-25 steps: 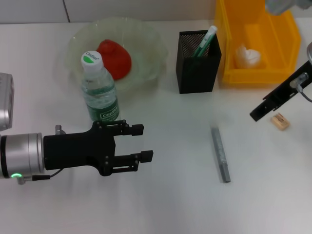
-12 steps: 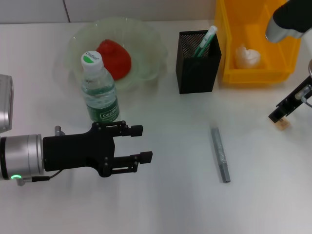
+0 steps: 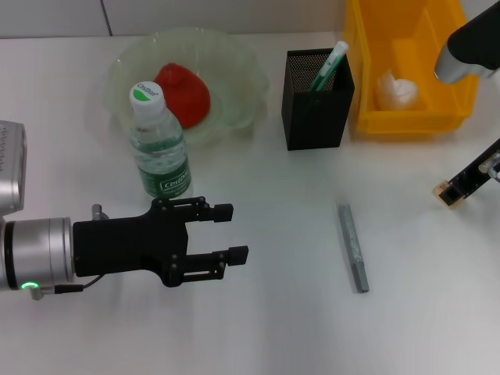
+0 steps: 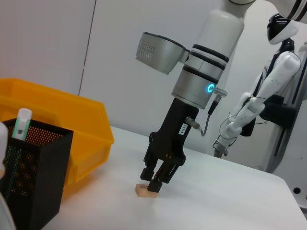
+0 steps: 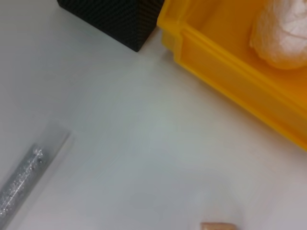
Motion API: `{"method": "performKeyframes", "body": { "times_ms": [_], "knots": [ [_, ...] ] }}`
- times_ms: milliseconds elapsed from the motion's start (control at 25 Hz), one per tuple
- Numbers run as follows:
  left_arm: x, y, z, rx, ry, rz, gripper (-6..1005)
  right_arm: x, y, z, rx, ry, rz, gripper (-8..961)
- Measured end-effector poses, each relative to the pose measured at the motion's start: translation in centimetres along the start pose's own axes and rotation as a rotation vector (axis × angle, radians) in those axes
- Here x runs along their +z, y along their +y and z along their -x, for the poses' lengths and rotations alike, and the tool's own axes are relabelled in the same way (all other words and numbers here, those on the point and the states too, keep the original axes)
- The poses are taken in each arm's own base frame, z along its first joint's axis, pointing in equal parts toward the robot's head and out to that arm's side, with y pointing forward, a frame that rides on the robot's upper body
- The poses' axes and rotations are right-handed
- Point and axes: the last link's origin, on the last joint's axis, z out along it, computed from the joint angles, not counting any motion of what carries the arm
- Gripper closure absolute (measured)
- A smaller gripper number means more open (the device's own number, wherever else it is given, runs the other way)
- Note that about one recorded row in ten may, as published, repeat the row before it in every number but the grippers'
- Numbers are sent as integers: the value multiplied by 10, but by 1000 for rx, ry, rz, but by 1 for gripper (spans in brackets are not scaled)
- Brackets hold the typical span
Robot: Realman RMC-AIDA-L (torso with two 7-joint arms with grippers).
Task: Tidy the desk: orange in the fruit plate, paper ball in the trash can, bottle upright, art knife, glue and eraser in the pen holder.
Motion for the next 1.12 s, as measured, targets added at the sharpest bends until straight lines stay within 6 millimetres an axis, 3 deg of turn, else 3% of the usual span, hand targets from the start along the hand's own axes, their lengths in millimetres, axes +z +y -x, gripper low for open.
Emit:
{"method": "performKeyframes", "body": {
  "times_ms": [560, 960, 1120],
  "knots": [
    [0, 2, 3, -8, 0, -2, 312, 8, 2, -3, 6, -16, 26, 559],
    [0, 3, 2, -10, 4, 2, 312, 9, 0, -6, 29, -28, 34, 642],
    [1, 3, 2, -10, 5, 4, 312, -1, -2, -5, 69, -93, 98, 675]
  ]
}}
